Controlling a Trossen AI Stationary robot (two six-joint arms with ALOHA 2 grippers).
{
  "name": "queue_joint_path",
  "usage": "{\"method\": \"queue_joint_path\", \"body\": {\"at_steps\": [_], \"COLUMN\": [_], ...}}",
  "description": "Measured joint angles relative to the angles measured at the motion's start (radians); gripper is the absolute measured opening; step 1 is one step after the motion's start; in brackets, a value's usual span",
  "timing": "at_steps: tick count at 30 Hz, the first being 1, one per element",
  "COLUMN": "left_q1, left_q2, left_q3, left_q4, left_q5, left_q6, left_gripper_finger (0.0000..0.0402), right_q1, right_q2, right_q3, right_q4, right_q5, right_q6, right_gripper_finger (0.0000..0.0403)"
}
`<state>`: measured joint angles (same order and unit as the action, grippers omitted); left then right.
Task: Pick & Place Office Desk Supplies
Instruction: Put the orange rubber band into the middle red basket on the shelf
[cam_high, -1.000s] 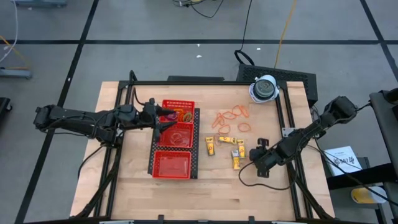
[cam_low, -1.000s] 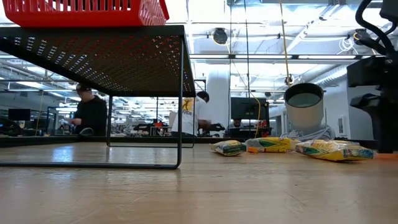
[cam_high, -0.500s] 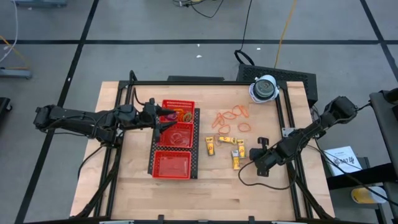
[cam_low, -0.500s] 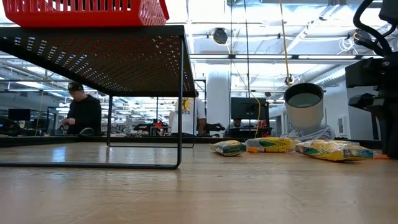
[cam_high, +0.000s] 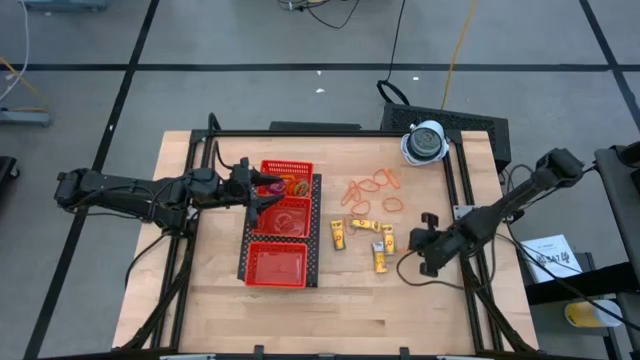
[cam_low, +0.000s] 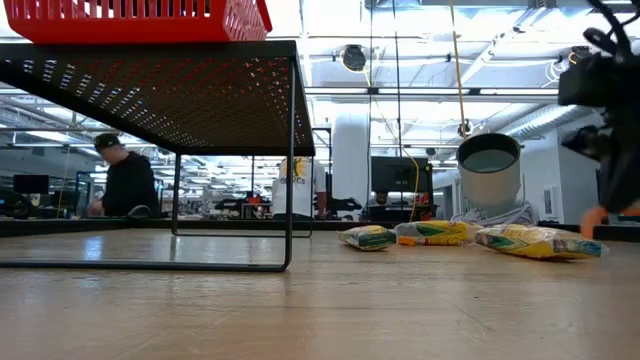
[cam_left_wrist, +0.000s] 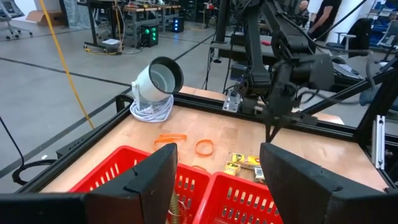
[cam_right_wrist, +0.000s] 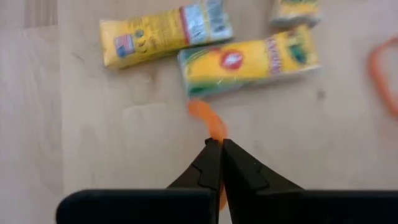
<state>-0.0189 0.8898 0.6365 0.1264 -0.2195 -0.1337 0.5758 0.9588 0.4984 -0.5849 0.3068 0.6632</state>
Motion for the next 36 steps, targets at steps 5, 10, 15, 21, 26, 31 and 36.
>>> {"method": "queue_joint_path", "body": {"at_steps": [5, 10, 15, 21, 26, 31, 36], "left_q1": [0.0, 0.0, 0.0, 0.0, -0.001, 0.0, -0.002], "left_q2": [0.0, 0.0, 0.0, 0.0, 0.0, 0.0, 0.044], "left_q3": [0.0, 0.0, 0.0, 0.0, 0.0, 0.0, 0.002], "left_q4": [0.0, 0.003, 0.005, 0.006, 0.006, 0.01, 0.113], "left_q5": [0.0, 0.0, 0.0, 0.0, 0.0, -0.001, 0.0], "left_q6": [0.0, 0.0, 0.0, -0.001, -0.001, 0.025, 0.024], "left_gripper_finger": [0.0241, 0.0241, 0.0241, 0.0241, 0.0241, 0.0241, 0.0241], "right_q1": [0.0, 0.0, 0.0, -0.037, -0.119, -0.22, -0.348], "right_q2": [-0.106, -0.172, -0.186, -0.186, -0.186, -0.186, -0.186], "right_q3": [0.001, 0.002, 0.002, -0.05, -0.144, -0.223, -0.274], "right_q4": [0.014, 0.08, 0.205, 0.45, 0.729, 1.032, 1.285], "right_q5": [0.075, 0.186, 0.318, 0.41, 0.398, 0.293, 0.058], "right_q6": [-0.04, -0.132, -0.29, -0.486, -0.623, -0.779, -0.864], "right_gripper_finger": [0.0001, 0.0, 0.0, 0.0, 0.0, 0.0, 0.0]}}
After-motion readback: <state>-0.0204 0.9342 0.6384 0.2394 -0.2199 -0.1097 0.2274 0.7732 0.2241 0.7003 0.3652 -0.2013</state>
